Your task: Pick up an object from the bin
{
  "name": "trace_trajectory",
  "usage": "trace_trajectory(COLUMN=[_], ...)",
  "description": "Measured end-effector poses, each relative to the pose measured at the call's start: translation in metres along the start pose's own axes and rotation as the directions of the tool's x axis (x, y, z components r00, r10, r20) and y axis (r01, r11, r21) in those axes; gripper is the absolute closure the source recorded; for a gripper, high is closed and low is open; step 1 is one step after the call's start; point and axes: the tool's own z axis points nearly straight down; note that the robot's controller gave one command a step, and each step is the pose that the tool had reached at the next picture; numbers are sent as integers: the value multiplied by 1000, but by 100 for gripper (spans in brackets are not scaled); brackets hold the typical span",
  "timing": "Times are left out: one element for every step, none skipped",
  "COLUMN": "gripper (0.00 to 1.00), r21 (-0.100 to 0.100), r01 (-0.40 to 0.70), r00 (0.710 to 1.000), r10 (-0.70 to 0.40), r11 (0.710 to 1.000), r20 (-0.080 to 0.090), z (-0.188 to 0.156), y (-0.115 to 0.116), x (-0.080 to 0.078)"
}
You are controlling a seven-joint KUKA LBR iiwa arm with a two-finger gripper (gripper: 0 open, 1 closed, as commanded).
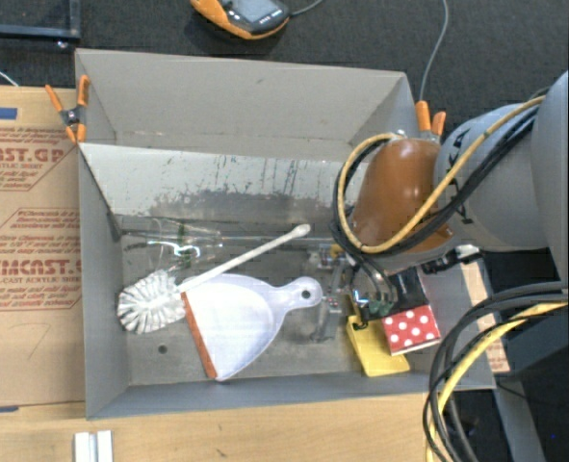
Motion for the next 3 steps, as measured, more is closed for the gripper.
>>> trace_trajectory(gripper=[0, 0, 0], r21=[-4, 0, -5], r01=[242, 245, 234], r00=[970, 969, 972], r10=[-242, -245, -234], r11=[970, 970, 972], r20=[-4, 7, -7], z=[-53, 12, -46], y=[-13, -23, -28], x=[-4, -20, 4])
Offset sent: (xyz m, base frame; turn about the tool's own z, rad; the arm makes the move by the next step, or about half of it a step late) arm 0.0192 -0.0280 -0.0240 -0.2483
